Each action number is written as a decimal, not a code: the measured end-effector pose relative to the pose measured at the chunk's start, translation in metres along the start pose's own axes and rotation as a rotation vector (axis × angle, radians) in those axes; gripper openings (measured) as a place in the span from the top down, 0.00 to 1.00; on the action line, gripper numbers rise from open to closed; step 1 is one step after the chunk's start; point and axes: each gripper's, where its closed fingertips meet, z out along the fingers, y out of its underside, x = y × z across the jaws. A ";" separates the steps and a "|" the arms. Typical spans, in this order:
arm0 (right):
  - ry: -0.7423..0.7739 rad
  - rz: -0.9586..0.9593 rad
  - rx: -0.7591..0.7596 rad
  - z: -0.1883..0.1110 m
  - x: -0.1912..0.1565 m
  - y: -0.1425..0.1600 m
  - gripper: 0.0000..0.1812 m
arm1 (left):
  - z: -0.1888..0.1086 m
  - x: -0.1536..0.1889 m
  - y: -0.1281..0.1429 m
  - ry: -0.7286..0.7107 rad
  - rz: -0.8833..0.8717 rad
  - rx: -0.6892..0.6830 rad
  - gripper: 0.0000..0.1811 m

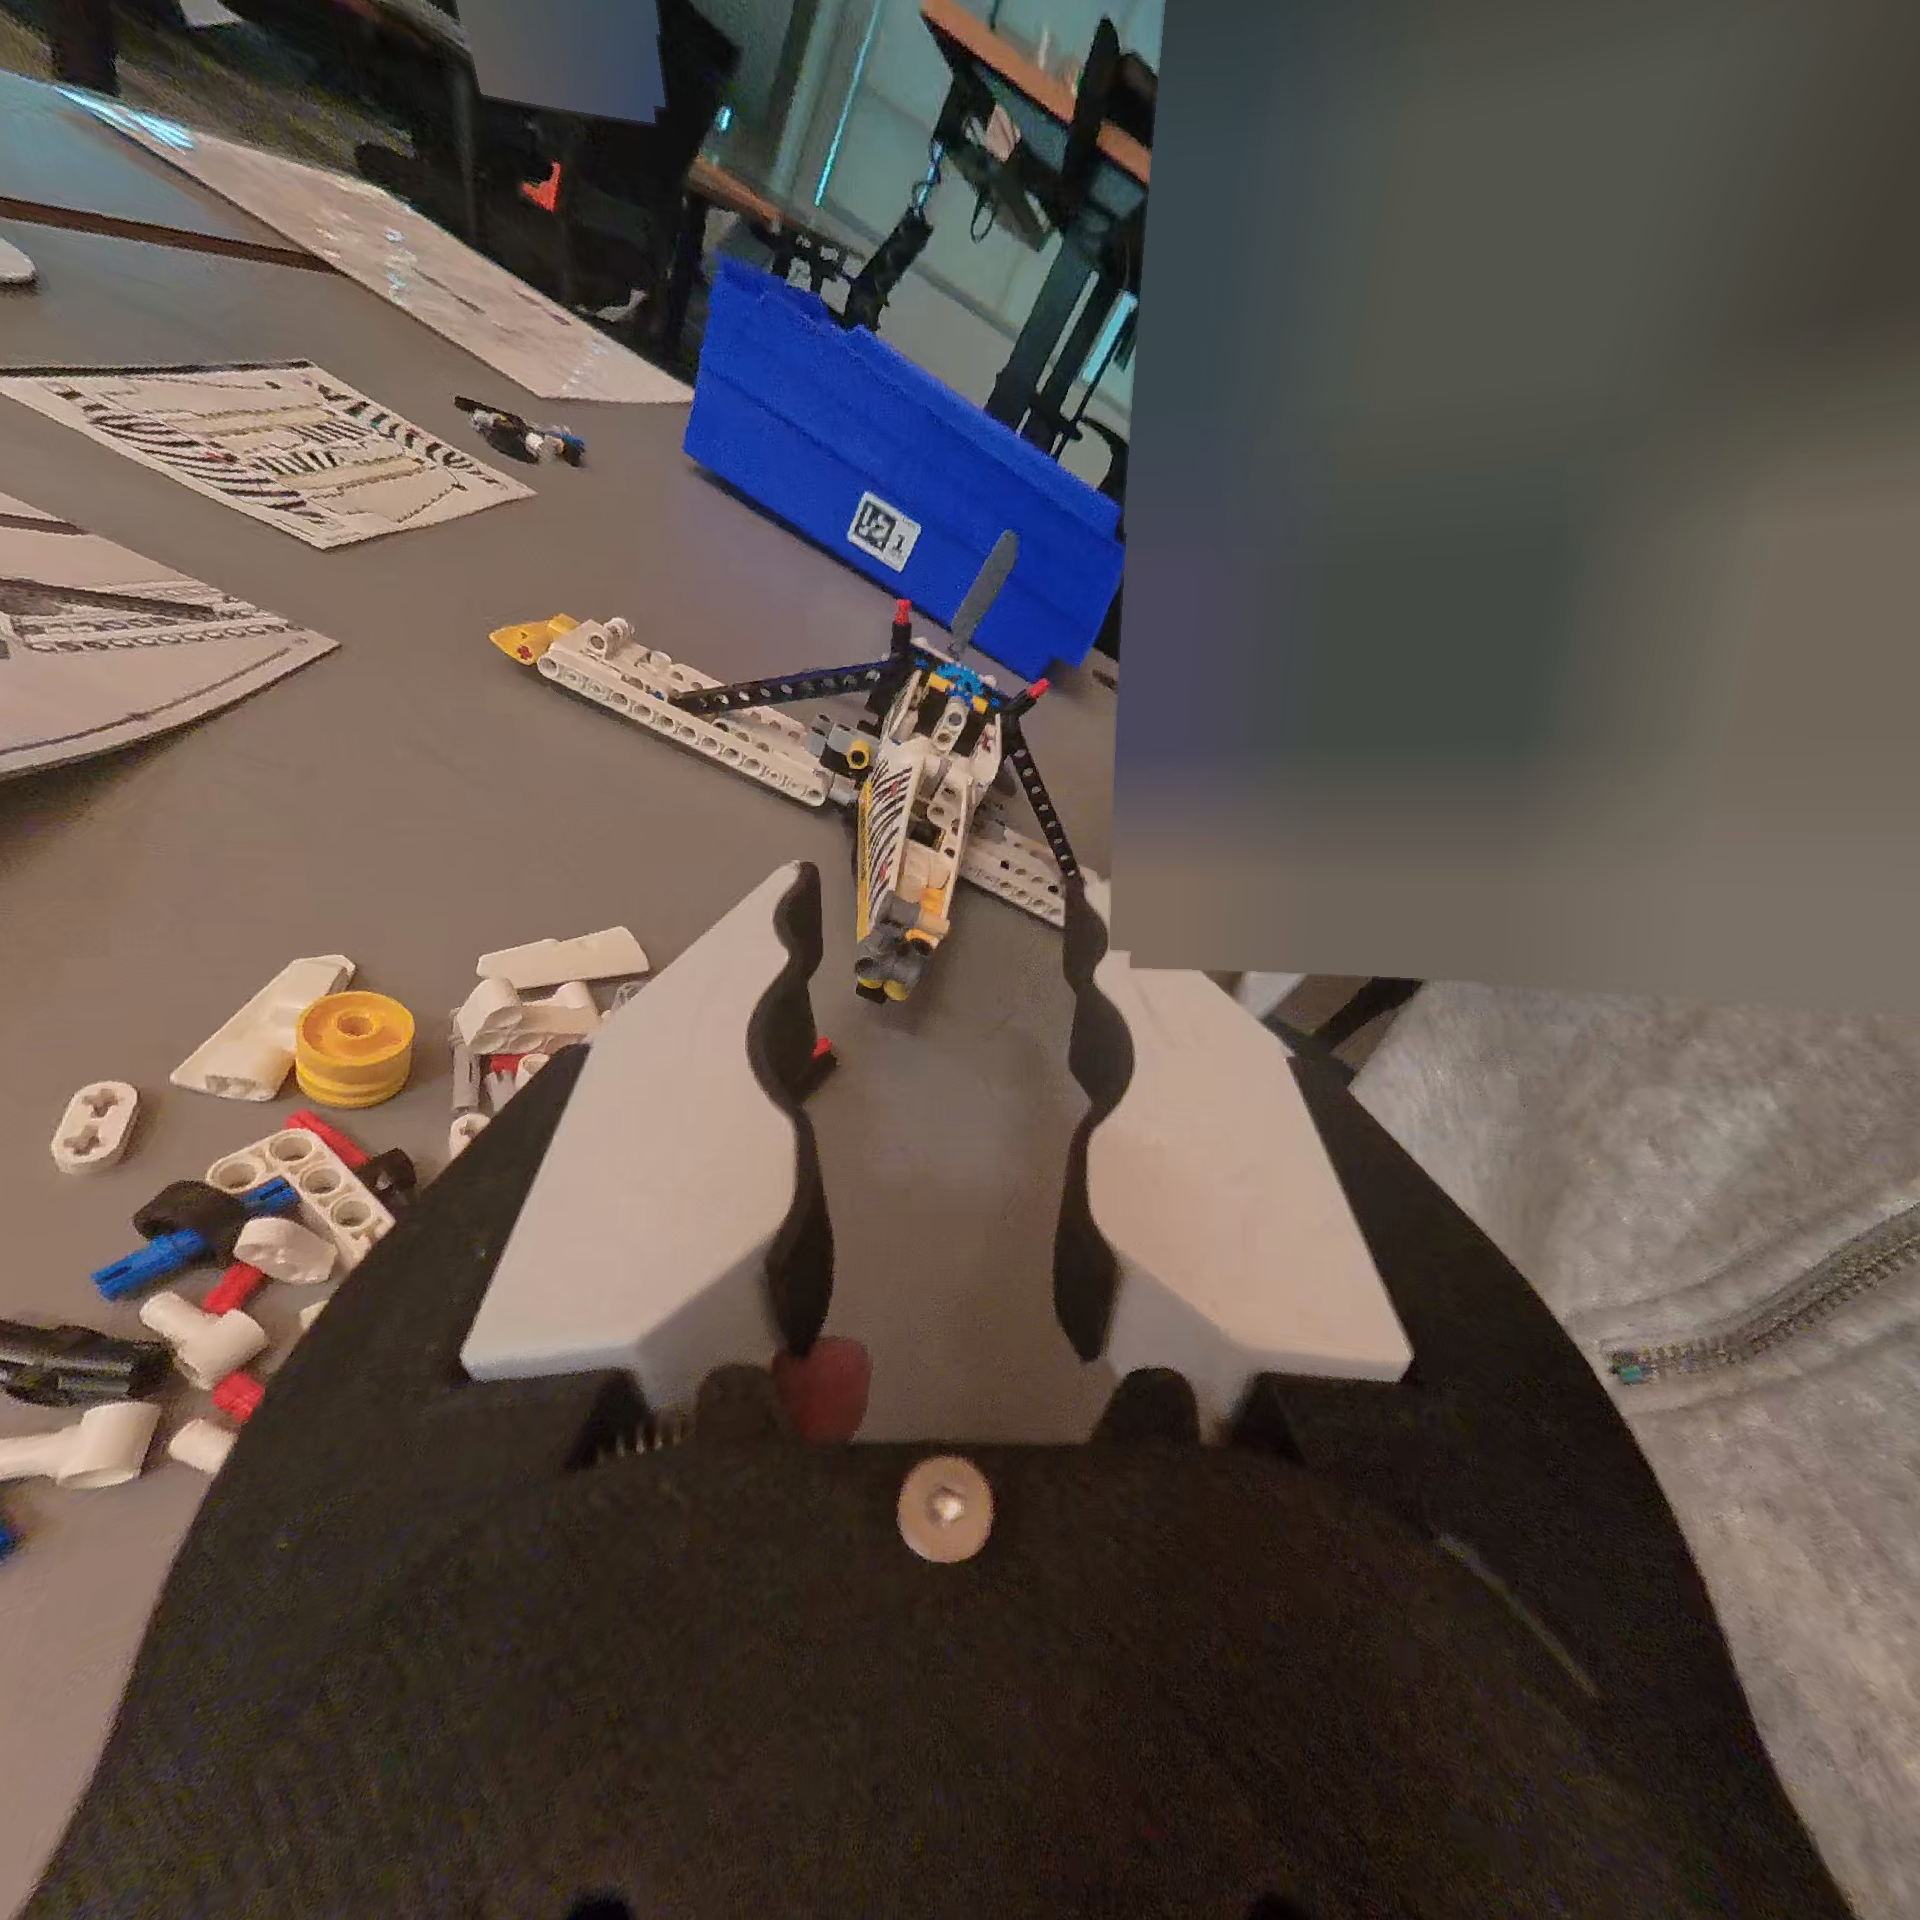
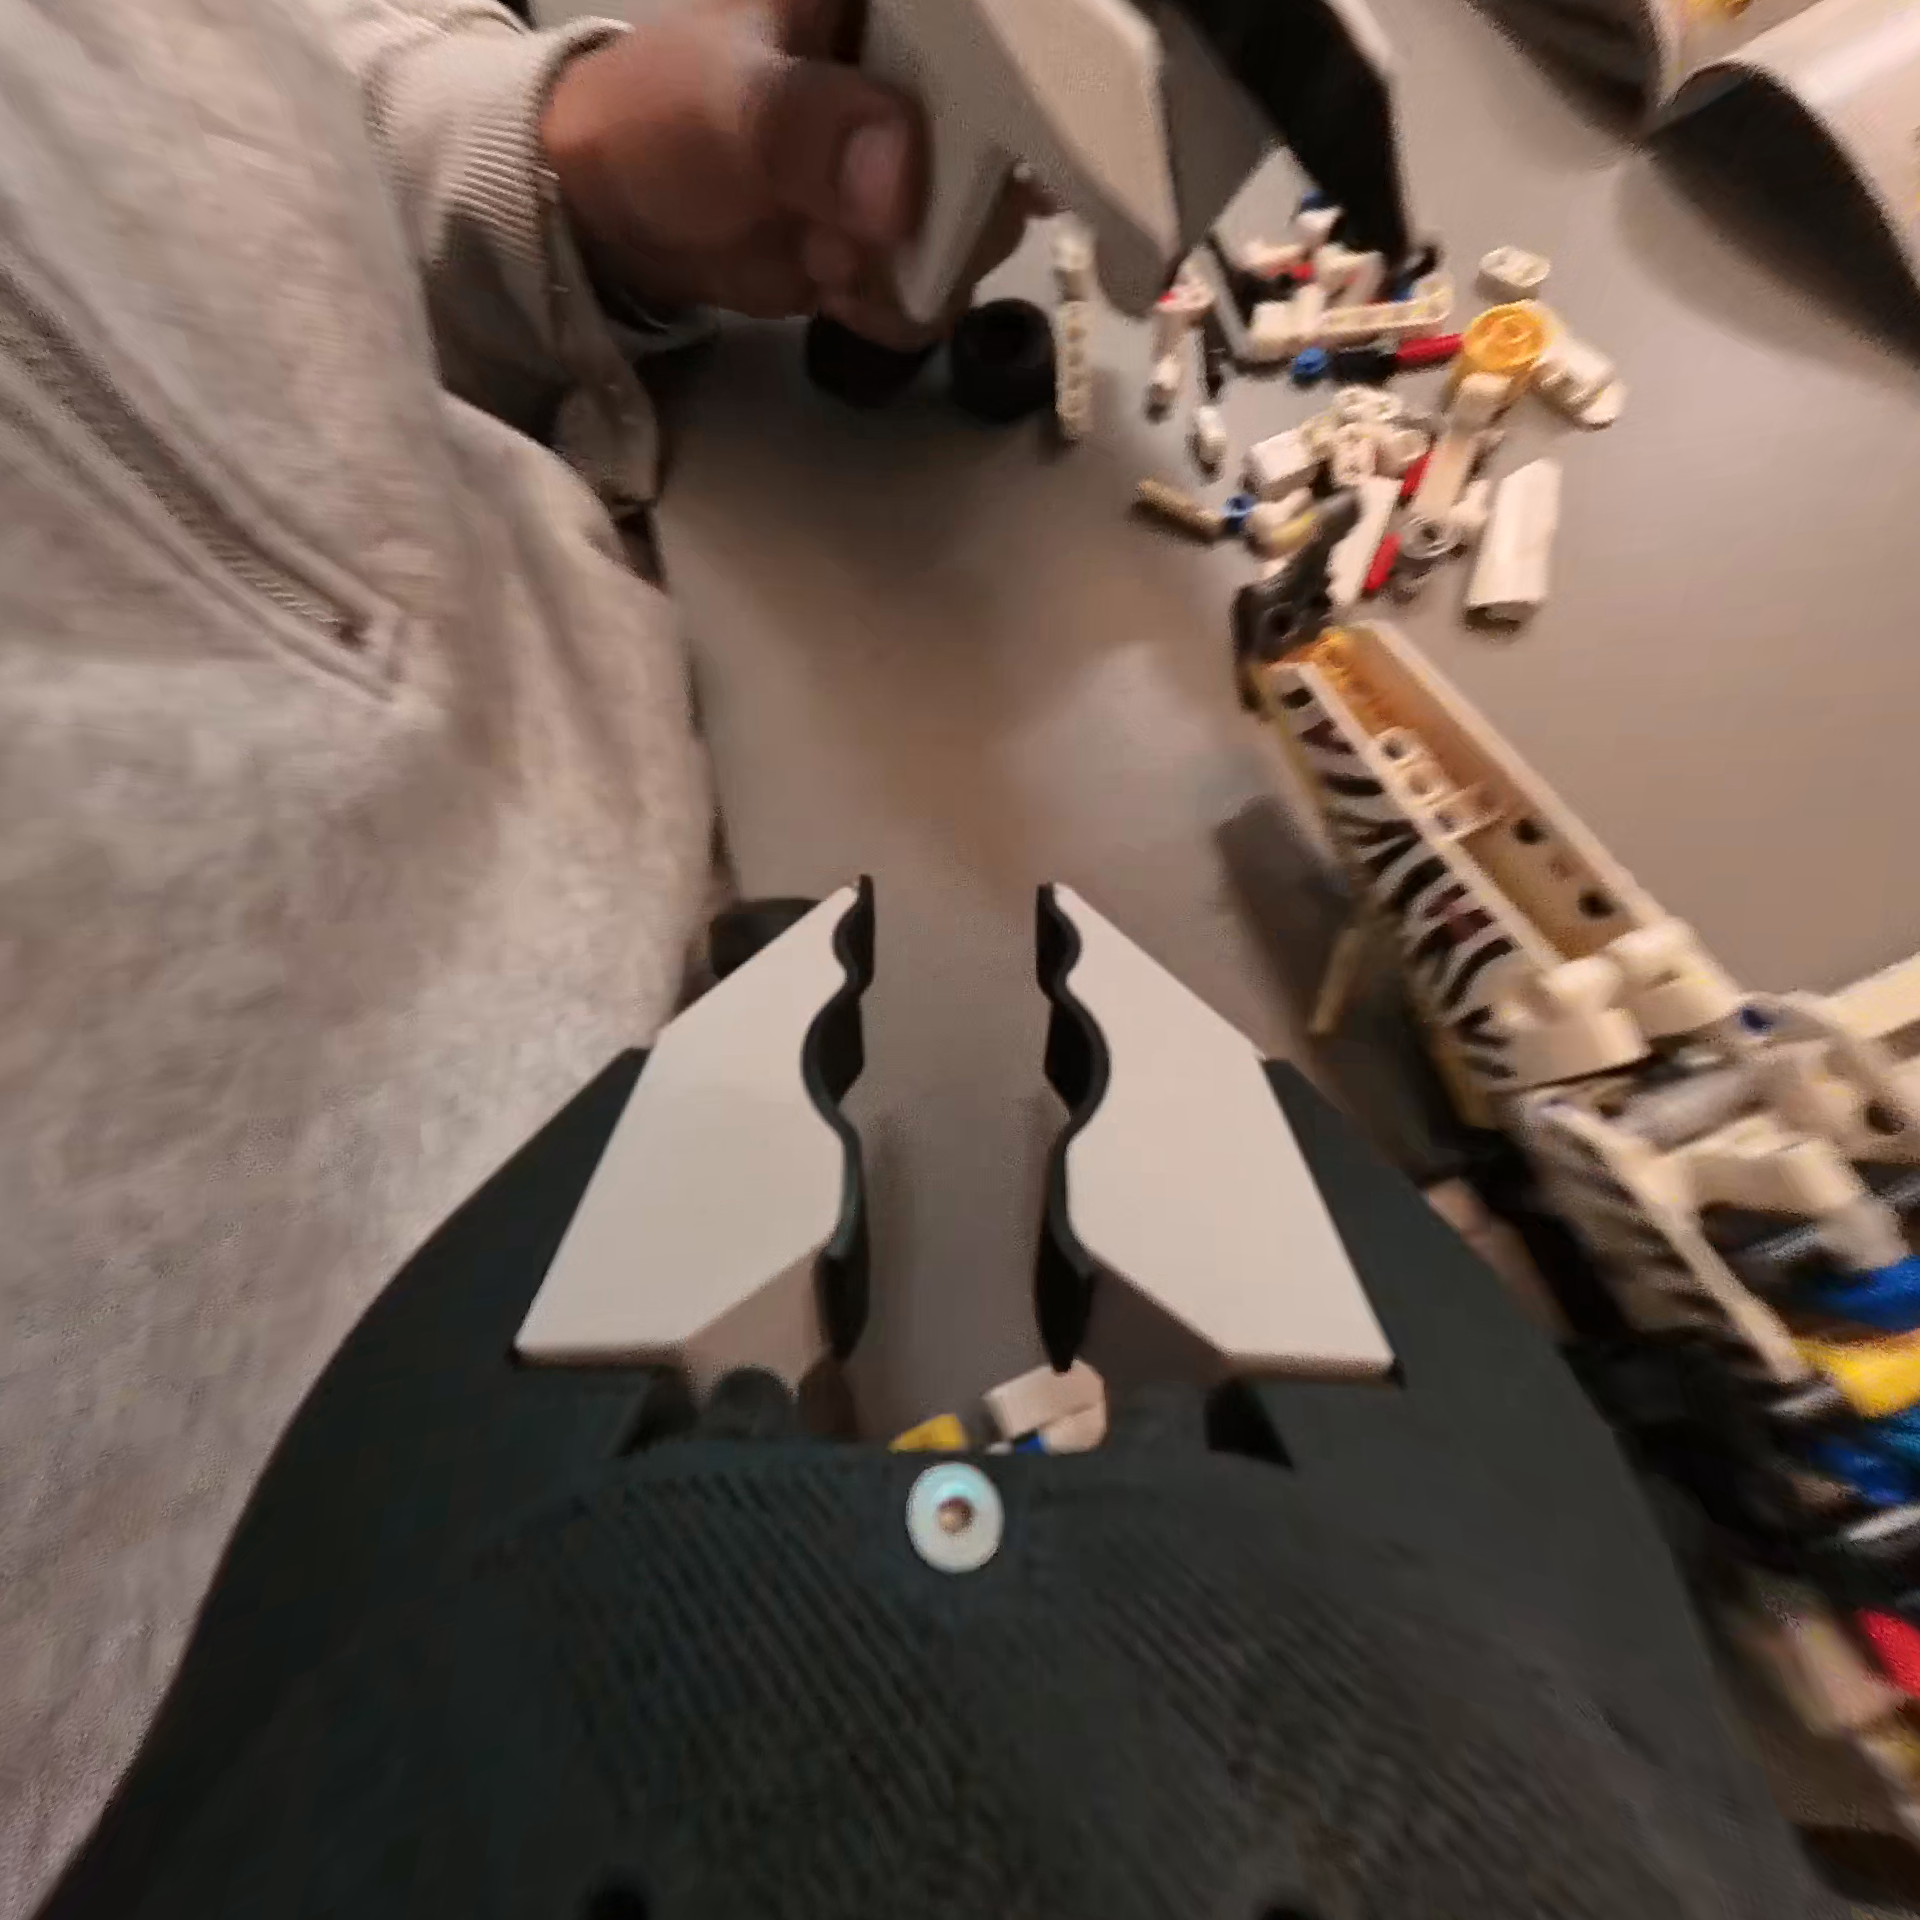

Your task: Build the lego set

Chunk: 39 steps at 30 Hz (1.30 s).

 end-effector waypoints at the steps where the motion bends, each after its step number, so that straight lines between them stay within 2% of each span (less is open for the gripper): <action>1: -0.036 0.025 0.014 -0.002 -0.010 0.003 0.82 | -0.001 0.001 -0.002 0.012 -0.008 0.013 0.76; 4: -0.135 0.076 -0.009 0.001 -0.039 0.017 0.76 | -0.001 0.002 -0.004 0.014 -0.003 0.028 0.76; 6: -0.159 0.068 -0.080 0.008 -0.052 0.035 0.74 | -0.001 0.003 -0.003 0.012 0.006 0.024 0.76; 10: -0.172 0.036 -0.118 0.012 -0.068 0.051 0.82 | 0.000 0.005 -0.003 0.006 0.028 0.024 0.77; 16: -0.088 0.075 -0.073 -0.005 -0.066 0.058 0.82 | -0.001 0.004 -0.004 -0.012 0.060 0.032 0.77; 22: -0.037 0.104 -0.091 -0.003 -0.080 0.078 0.84 | 0.000 0.009 -0.004 0.006 0.072 0.041 0.77; 25: 0.007 0.097 -0.090 0.004 -0.087 0.086 0.85 | -0.002 0.015 -0.005 0.017 0.085 0.059 0.77; 28: 0.068 0.090 -0.147 0.018 -0.086 0.111 0.85 | -0.005 0.021 -0.005 0.019 0.110 0.078 0.77; 33: 0.037 0.068 -0.174 0.045 -0.100 0.139 0.81 | -0.008 0.033 -0.005 0.008 0.185 0.100 0.76; 36: 0.057 0.048 -0.152 0.052 -0.099 0.142 0.84 | -0.006 0.040 -0.001 -0.004 0.258 0.083 0.76; 39: 0.002 0.133 -0.004 0.039 -0.103 0.114 0.84 | -0.001 0.050 0.004 0.016 0.325 0.057 0.76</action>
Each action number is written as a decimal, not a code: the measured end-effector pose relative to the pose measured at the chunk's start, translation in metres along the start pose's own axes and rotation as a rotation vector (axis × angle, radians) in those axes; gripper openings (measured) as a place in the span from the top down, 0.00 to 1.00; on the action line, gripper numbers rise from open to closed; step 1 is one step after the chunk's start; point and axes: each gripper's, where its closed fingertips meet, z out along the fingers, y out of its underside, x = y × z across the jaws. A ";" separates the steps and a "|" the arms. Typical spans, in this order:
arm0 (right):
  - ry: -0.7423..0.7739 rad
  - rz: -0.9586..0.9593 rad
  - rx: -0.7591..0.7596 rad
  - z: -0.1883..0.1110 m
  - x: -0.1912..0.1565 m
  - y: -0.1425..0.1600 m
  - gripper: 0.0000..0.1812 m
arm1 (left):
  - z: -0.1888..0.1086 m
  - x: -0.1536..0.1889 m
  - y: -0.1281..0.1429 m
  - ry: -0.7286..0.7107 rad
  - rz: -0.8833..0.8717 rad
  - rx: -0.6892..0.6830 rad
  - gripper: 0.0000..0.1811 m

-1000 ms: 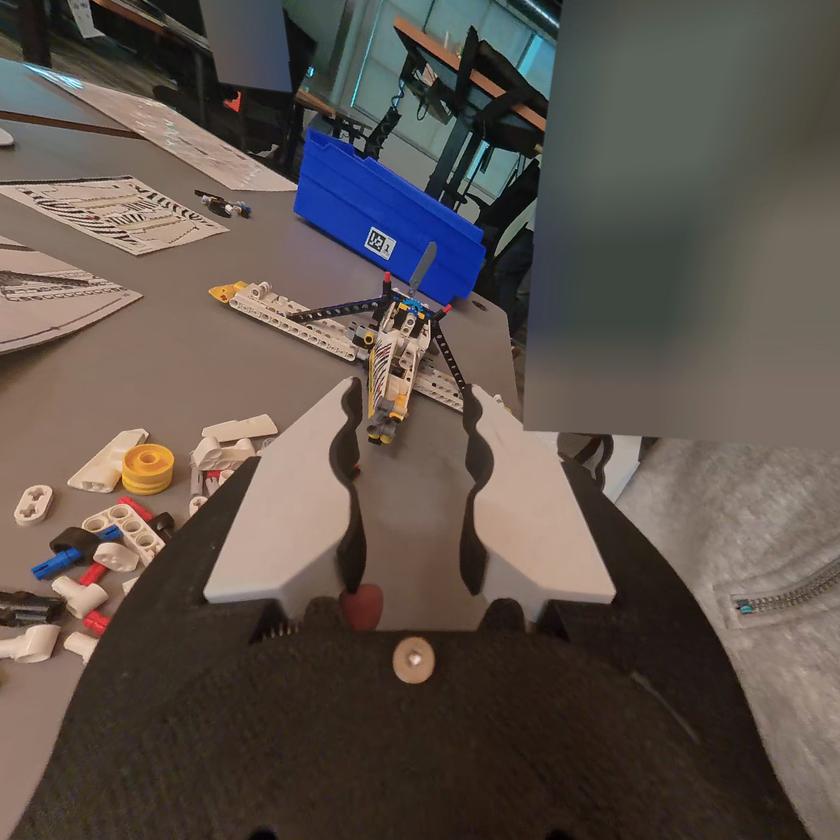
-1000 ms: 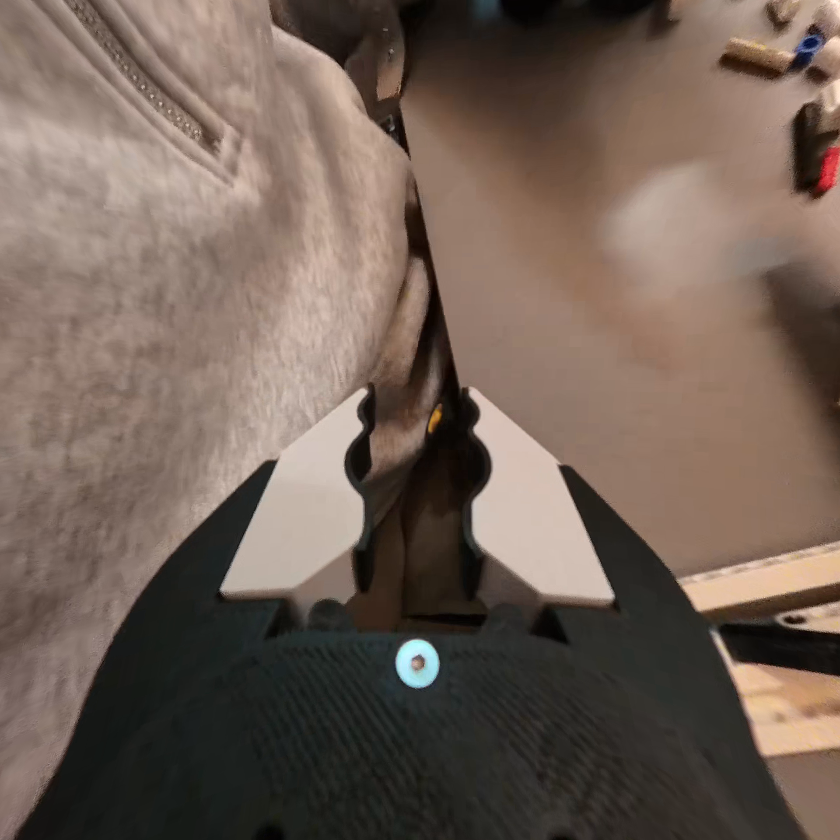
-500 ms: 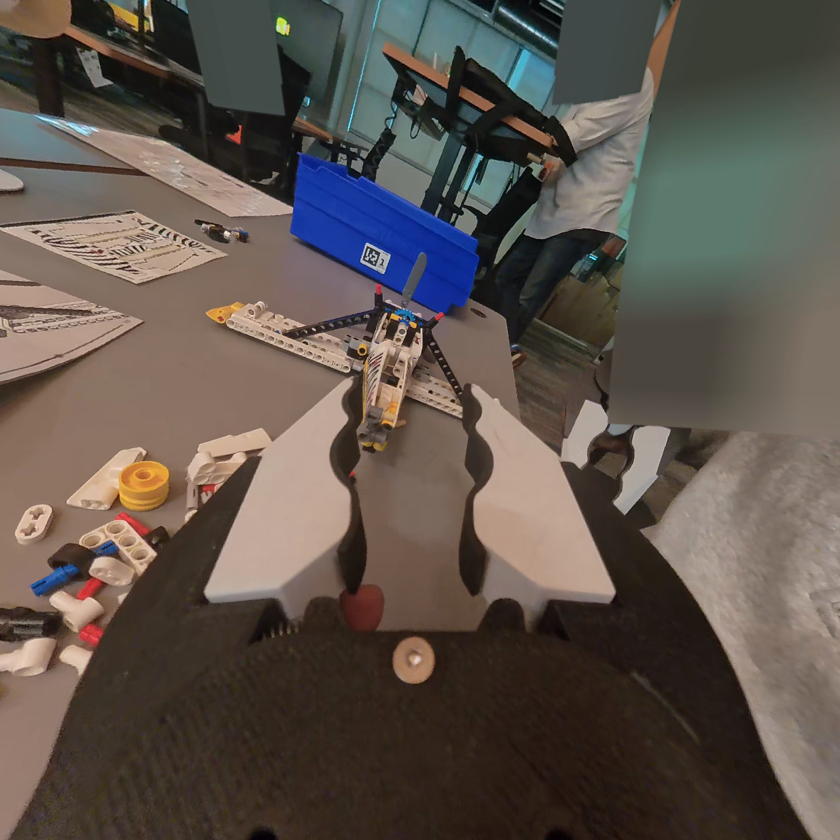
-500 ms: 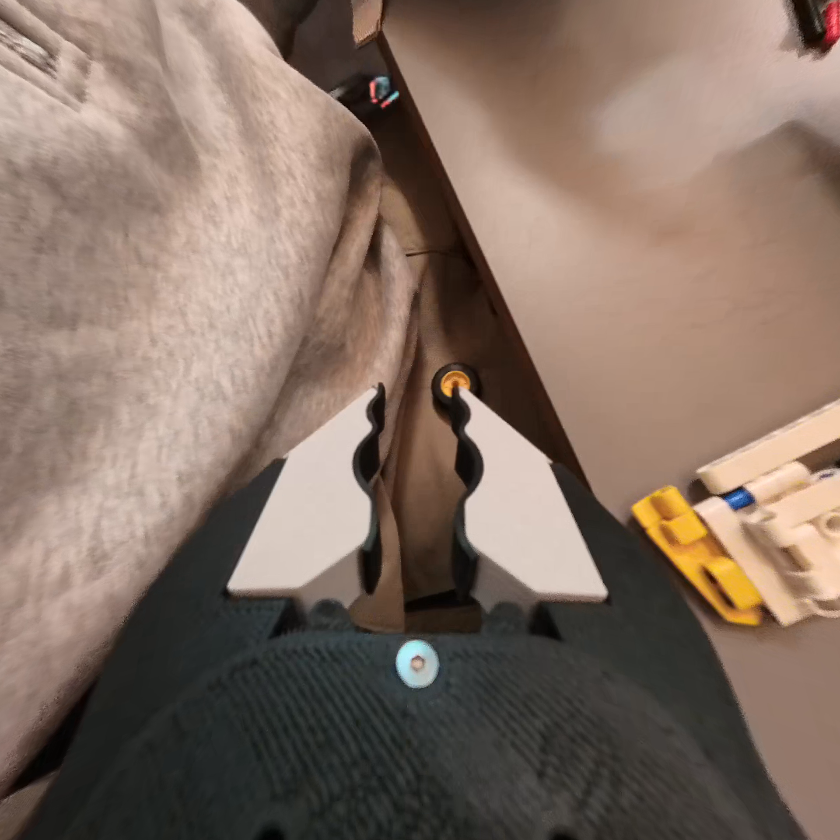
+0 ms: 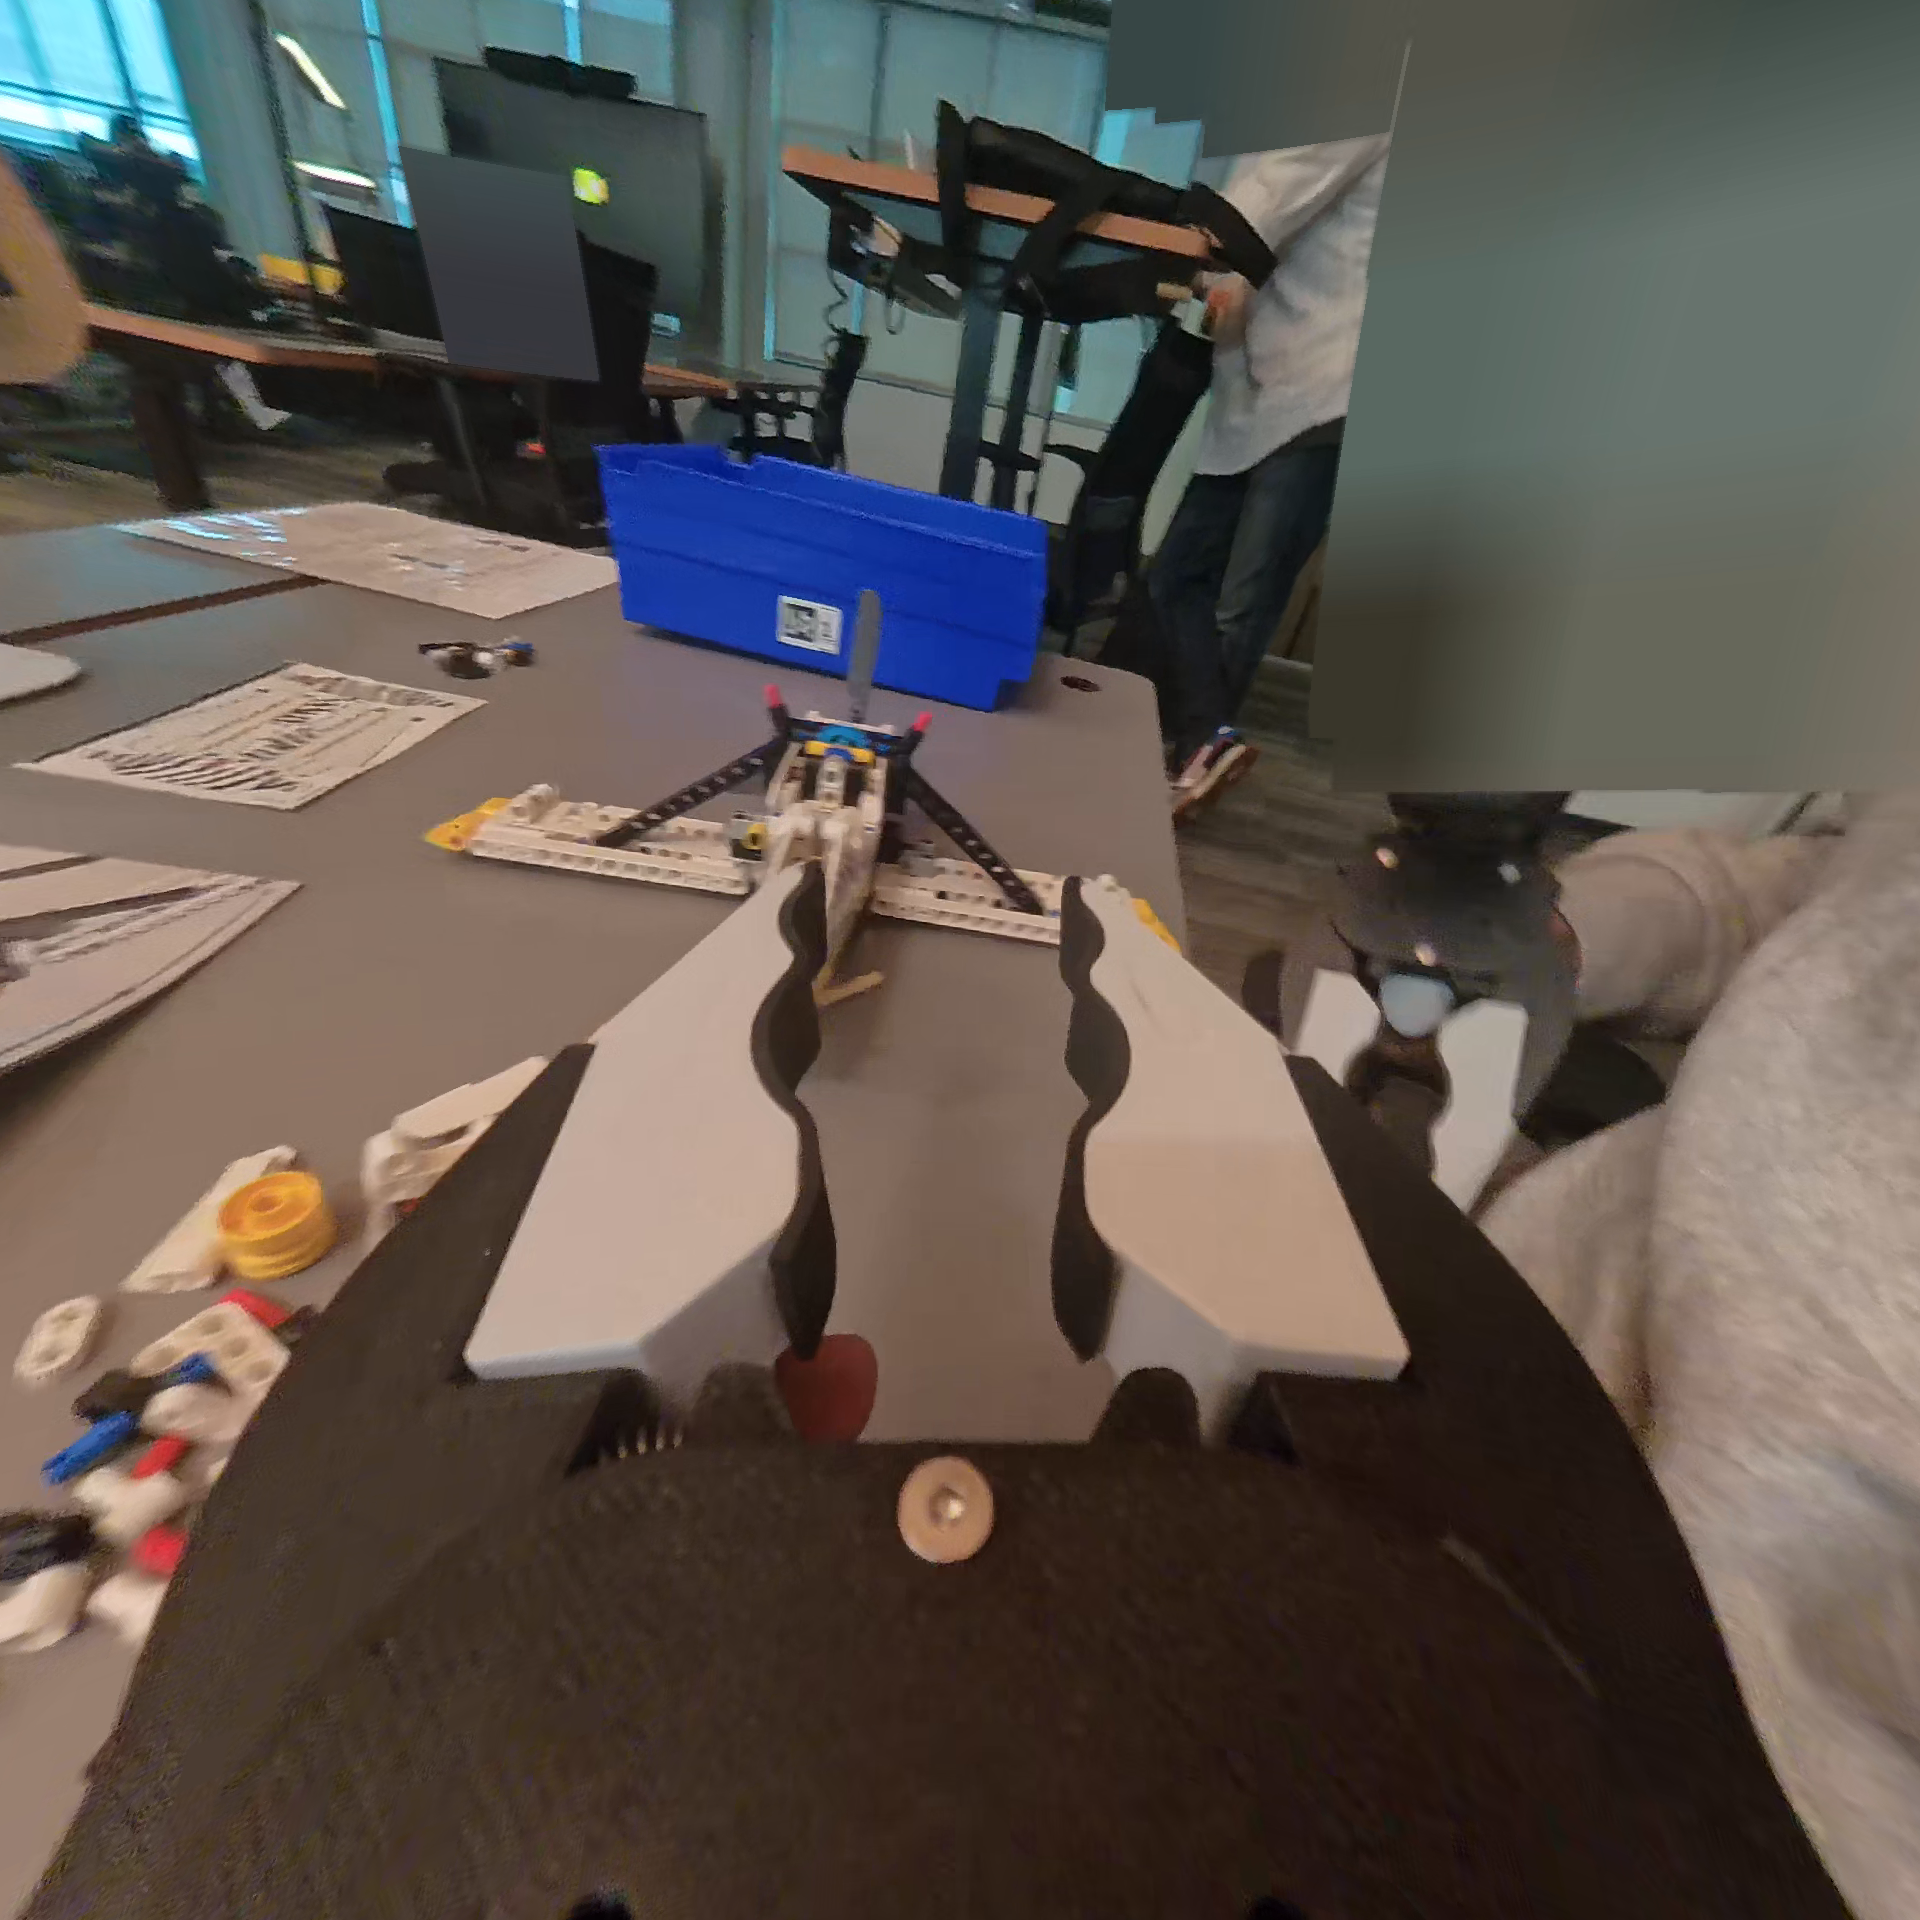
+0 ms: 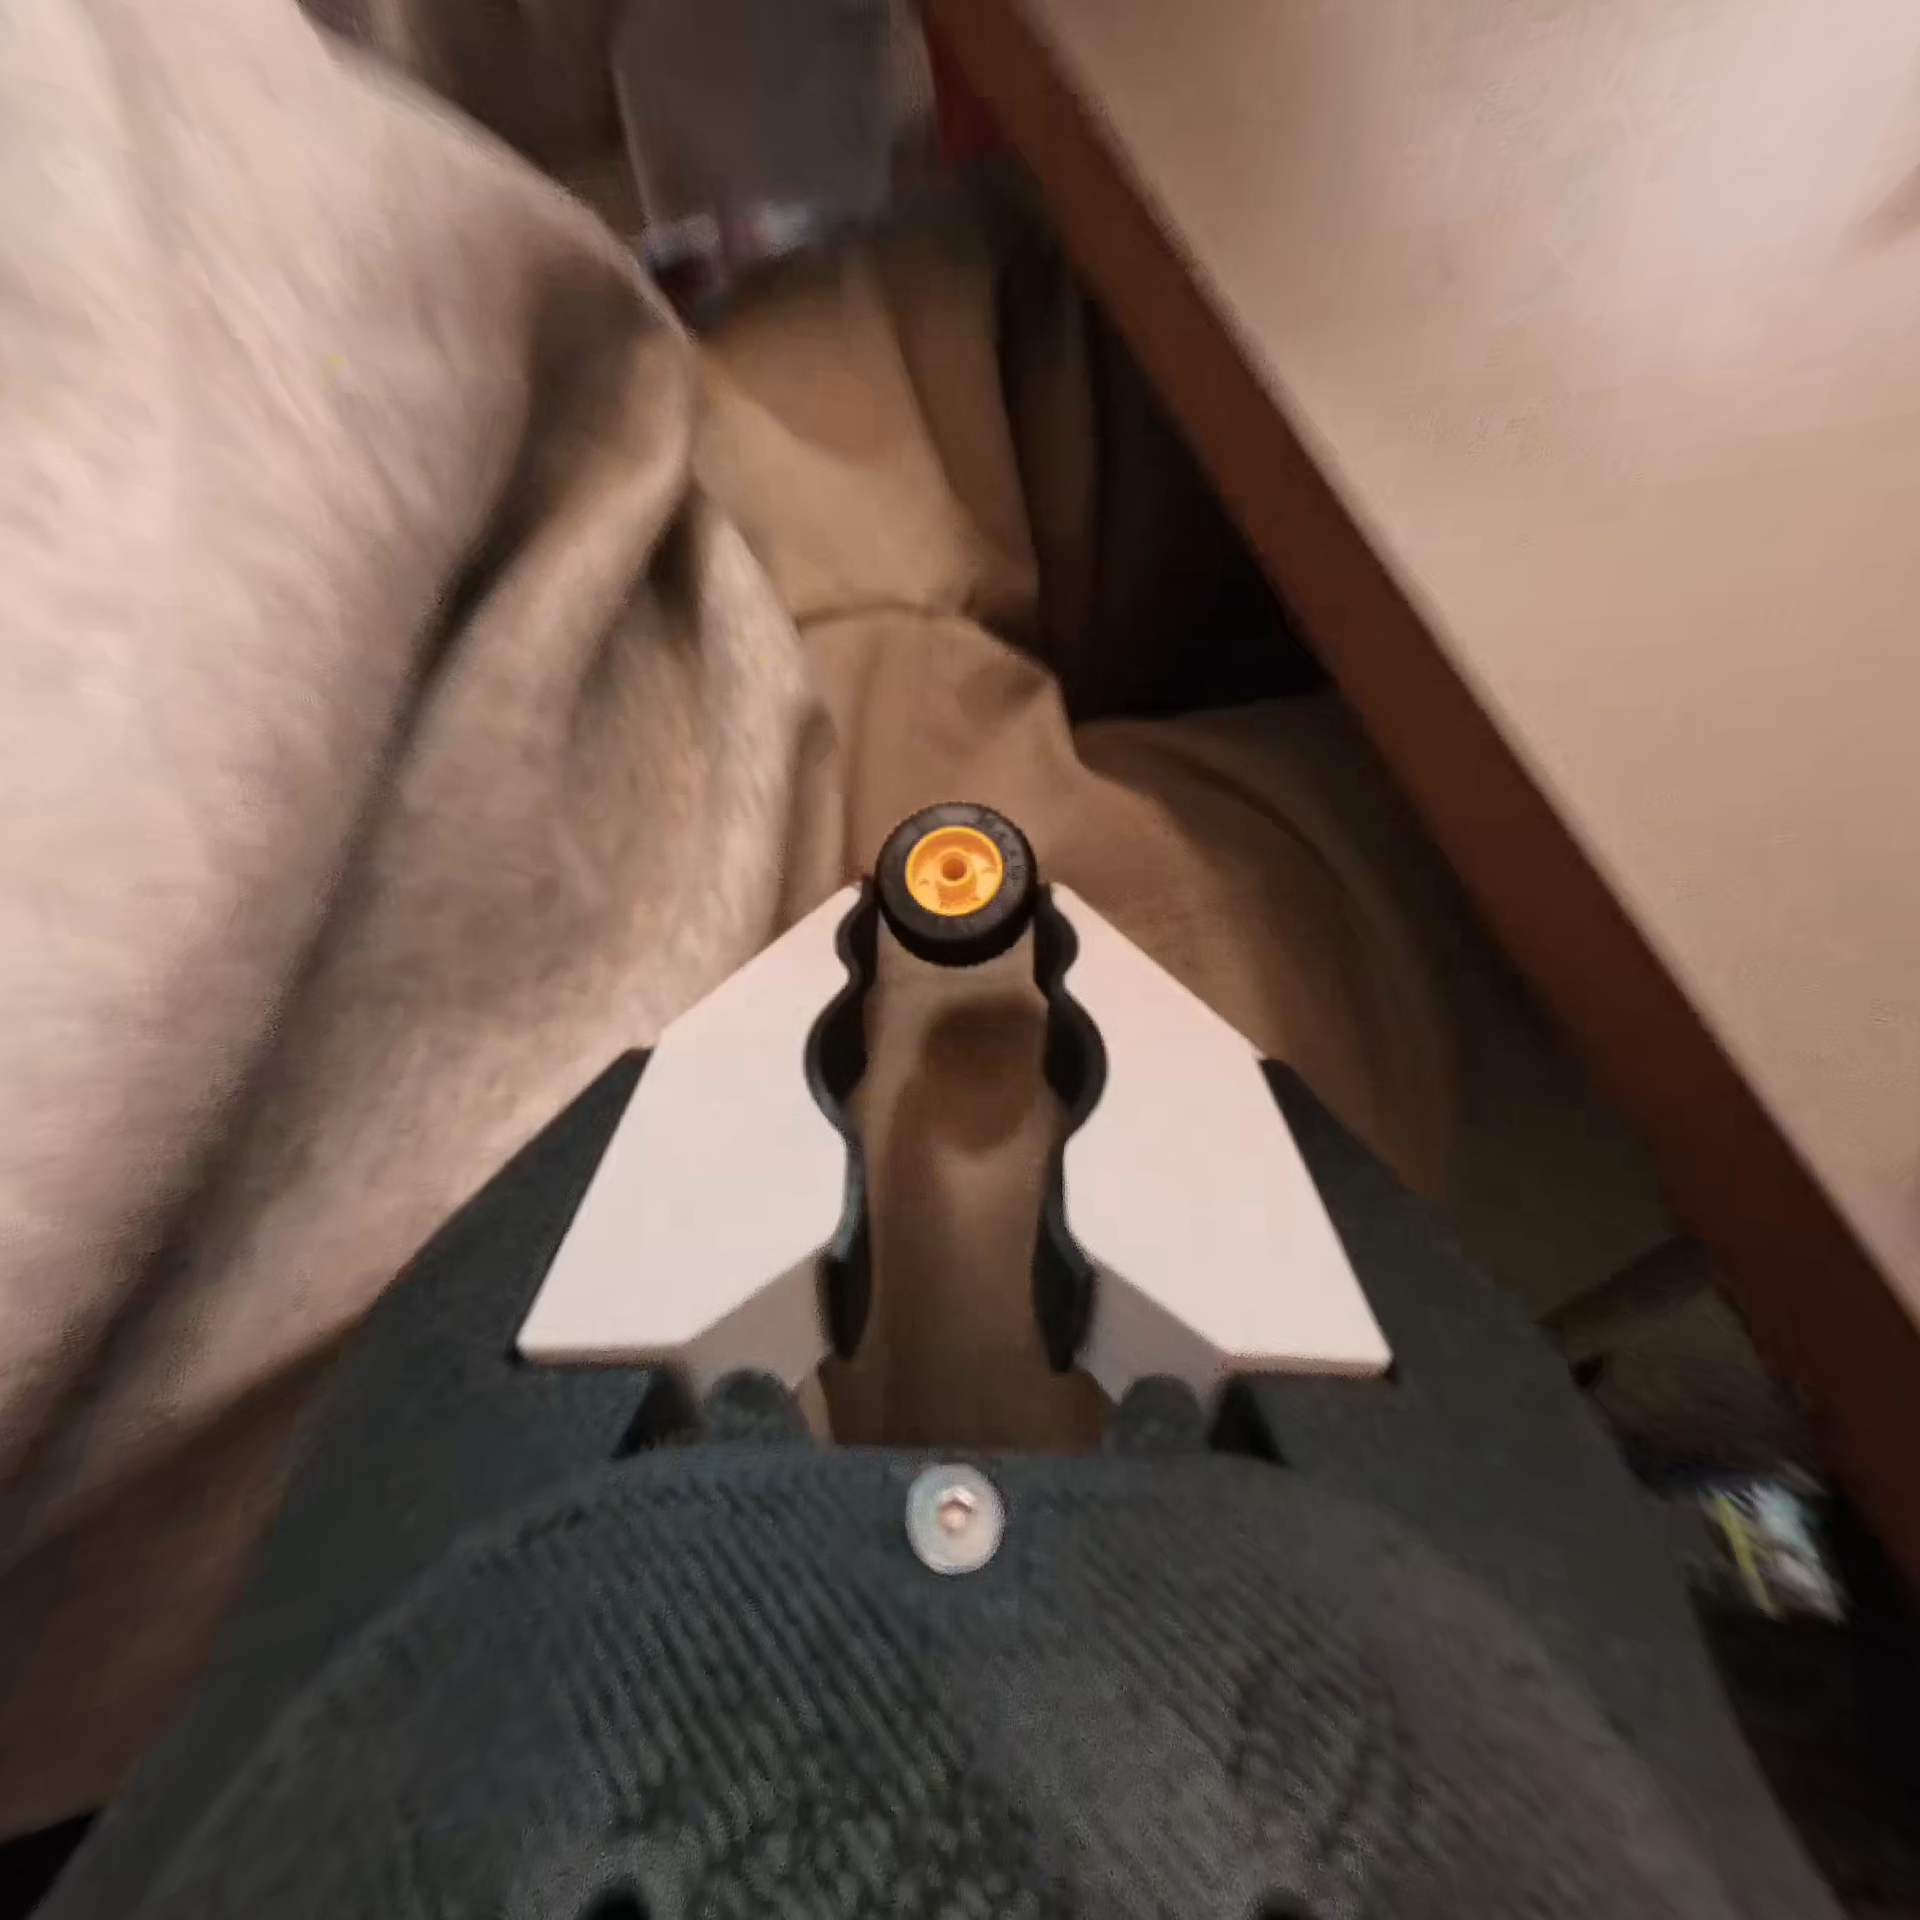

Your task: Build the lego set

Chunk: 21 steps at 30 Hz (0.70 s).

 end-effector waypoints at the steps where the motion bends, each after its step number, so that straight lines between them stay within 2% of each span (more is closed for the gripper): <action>1: -0.022 0.035 0.066 -0.010 -0.001 -0.014 0.84 | 0.004 0.012 0.002 0.053 -0.008 -0.013 0.76; 4: -0.149 0.182 0.284 -0.047 -0.007 -0.067 0.84 | 0.019 0.073 0.014 0.360 -0.072 -0.093 0.74; 7: -0.298 0.334 0.380 -0.076 -0.006 -0.106 0.85 | 0.031 0.113 0.037 0.492 0.024 -0.224 0.73; 10: -0.331 0.380 0.336 -0.082 0.003 -0.120 0.85 | 0.035 0.119 0.043 0.446 0.138 -0.246 0.75; 13: -0.411 0.410 0.258 -0.075 0.004 -0.126 0.84 | 0.035 0.113 0.035 0.365 0.217 -0.192 0.81; 15: -0.473 0.464 0.241 -0.072 0.009 -0.134 0.85 | 0.031 0.111 0.032 0.356 0.253 -0.172 0.88; 21: -0.611 0.583 0.262 -0.069 0.035 -0.167 0.85 | 0.025 0.076 0.011 0.262 0.179 -0.073 0.91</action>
